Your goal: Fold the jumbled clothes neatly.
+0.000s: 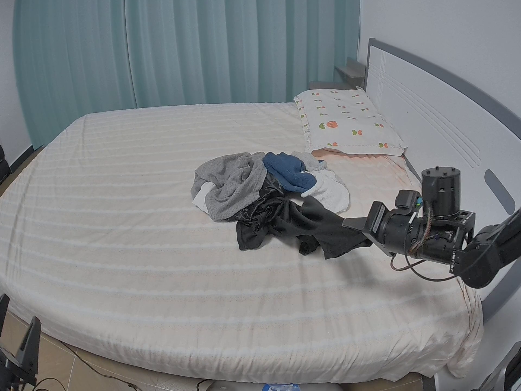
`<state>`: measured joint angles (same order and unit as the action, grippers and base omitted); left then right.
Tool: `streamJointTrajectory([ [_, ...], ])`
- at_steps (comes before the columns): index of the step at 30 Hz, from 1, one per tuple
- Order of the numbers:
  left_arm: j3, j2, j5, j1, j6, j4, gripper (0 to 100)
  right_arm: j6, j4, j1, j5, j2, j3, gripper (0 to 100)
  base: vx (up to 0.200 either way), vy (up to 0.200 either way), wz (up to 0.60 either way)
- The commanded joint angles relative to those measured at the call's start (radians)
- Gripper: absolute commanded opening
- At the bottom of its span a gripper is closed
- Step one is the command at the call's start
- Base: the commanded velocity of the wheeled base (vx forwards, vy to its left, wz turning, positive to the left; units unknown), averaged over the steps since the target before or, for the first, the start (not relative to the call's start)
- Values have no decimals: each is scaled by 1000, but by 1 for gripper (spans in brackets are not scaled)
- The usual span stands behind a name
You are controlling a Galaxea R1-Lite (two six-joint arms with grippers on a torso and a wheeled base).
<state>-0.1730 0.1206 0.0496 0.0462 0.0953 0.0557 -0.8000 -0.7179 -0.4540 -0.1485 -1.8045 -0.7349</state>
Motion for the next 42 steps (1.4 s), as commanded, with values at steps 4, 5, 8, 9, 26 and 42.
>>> streamJointTrajectory([
  [4,-114,605,90,166,-34,111,100,-8,-12,-45,-28,229,120,0,0,0,0],
  [5,-117,674,92,195,-32,147,100,-8,-12,-46,-28,234,120,0,0,0,0],
  [8,-117,797,90,236,-34,227,100,-7,-11,-48,-29,247,117,0,0,0,0],
  [9,-115,949,90,270,-35,335,100,-8,-9,-51,-31,257,112,0,0,0,0],
  [26,-338,1929,-111,503,87,981,100,-13,2,-115,6,326,95,0,0,0,0],
  [42,-718,2254,-157,549,92,969,100,-16,2,-114,9,329,92,0,0,0,0],
])
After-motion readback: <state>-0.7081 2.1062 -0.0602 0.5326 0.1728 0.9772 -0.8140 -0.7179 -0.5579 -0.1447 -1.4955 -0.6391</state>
